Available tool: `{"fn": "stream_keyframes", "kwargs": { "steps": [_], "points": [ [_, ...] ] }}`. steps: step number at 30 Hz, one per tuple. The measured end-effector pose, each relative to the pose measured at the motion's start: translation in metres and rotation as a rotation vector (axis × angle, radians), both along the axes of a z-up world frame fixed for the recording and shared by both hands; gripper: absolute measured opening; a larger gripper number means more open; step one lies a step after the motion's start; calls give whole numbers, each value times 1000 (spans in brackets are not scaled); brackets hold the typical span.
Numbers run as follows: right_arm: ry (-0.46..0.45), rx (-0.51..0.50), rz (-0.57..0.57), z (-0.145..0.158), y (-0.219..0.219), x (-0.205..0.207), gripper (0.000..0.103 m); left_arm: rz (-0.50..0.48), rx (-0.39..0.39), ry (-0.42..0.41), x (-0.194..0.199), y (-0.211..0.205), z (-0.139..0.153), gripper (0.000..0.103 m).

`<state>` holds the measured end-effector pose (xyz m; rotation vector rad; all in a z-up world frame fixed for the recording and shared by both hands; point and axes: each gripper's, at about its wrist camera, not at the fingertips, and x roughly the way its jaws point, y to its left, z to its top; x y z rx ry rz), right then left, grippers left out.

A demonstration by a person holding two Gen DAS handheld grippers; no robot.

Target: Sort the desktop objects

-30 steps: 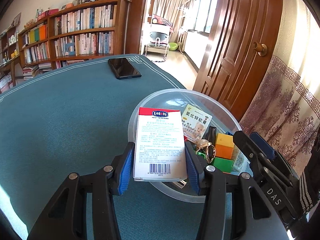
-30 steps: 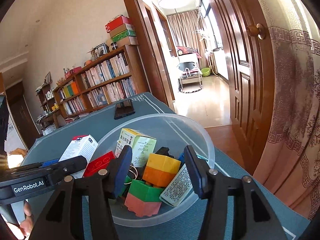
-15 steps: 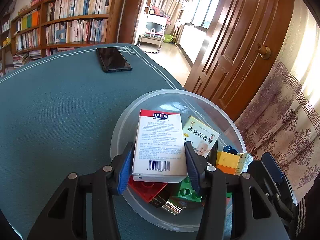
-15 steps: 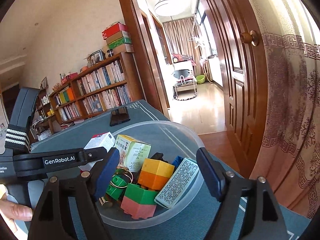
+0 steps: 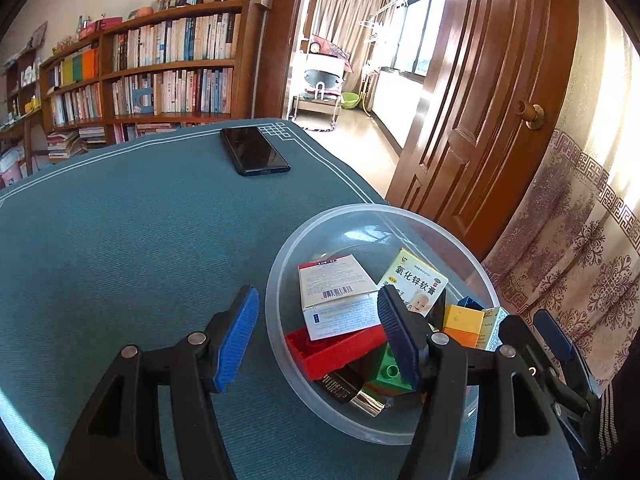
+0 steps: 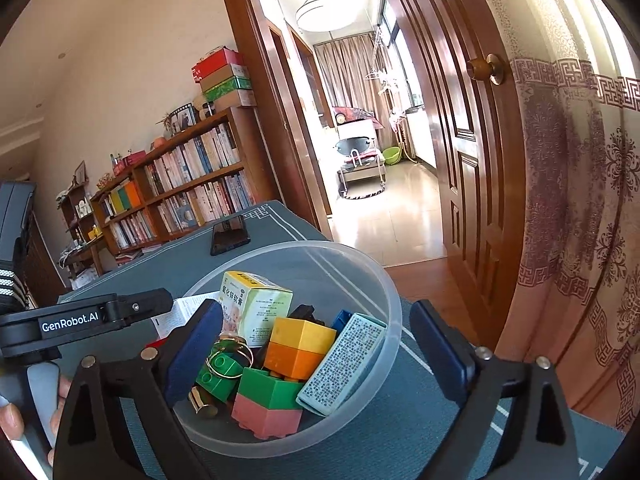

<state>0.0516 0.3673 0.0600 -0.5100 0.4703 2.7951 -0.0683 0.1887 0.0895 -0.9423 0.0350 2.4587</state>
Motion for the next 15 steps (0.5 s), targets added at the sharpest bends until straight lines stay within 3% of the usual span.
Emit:
{"fn": "stream_keyframes", "kwargs": {
  "steps": [5,10,15],
  "points": [
    [-25,-34,5,-2,4,4,103,59,-13,103,25,-20,12,85],
    [-41,-45,29,-1,2,17,103,131,-10,155,44,-40,21,85],
    [-137,22,119,-2,-16,17,103,192,-38,190,62,-44,23,85]
  ]
}}
